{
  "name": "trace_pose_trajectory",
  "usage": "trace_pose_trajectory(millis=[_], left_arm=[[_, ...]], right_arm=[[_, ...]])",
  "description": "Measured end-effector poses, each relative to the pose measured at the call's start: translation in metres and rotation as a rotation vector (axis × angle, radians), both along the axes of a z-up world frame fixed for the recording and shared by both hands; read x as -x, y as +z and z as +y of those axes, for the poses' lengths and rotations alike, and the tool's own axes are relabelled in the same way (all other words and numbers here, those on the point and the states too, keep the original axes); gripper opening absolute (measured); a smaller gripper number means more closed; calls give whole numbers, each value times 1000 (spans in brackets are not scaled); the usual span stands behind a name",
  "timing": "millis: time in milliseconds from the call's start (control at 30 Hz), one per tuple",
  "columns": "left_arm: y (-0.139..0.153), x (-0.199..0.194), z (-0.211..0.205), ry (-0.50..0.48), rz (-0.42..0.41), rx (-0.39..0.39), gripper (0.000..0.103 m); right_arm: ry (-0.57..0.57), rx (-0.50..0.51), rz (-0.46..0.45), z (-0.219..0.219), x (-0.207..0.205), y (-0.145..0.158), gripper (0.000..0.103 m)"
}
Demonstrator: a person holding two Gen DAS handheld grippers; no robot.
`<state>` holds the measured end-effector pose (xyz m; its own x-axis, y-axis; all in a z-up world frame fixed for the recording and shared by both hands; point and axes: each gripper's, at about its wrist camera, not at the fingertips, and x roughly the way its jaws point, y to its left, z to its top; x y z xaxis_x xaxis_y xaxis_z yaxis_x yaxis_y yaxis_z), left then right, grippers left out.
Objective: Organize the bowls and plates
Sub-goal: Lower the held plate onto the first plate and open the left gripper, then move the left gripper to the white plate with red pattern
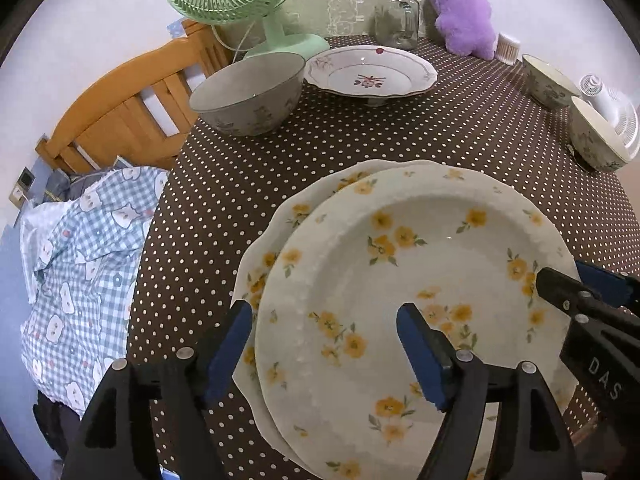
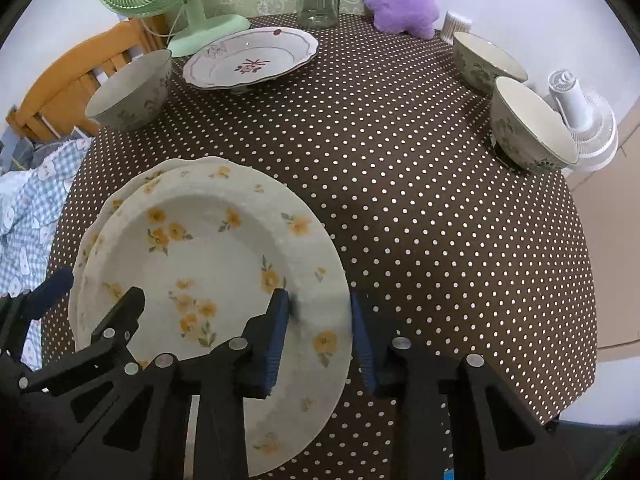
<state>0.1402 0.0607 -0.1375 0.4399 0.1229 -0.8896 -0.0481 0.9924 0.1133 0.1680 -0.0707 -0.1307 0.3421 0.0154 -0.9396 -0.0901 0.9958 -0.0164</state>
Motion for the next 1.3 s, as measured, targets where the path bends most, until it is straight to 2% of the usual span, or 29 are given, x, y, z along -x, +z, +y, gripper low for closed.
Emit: trace_pose_trajectory(millis=[233, 733, 800, 833, 867, 967, 1300], left_arm=[[0, 1, 7, 16, 9, 24, 78], [7, -1, 13, -9, -1, 77, 90], [13, -1, 14, -17, -14, 82, 92], [15, -1, 14, -21, -22, 84, 95], [20, -1, 15, -26, -33, 86, 96], [30, 0, 15, -36, -57, 97, 97], [71, -3, 21, -32, -136, 144, 98]], right_arm=[[6, 1, 1, 11, -7, -3, 35], [8, 19, 19, 20, -16, -5, 40], [9, 12, 2, 20, -15, 2, 52], [13, 13, -16, 21, -14, 8, 68], [15, 19, -40, 22, -12, 14, 76], [19, 40, -103, 27, -8, 32, 78], [-12, -15, -178, 25, -7, 74, 81]])
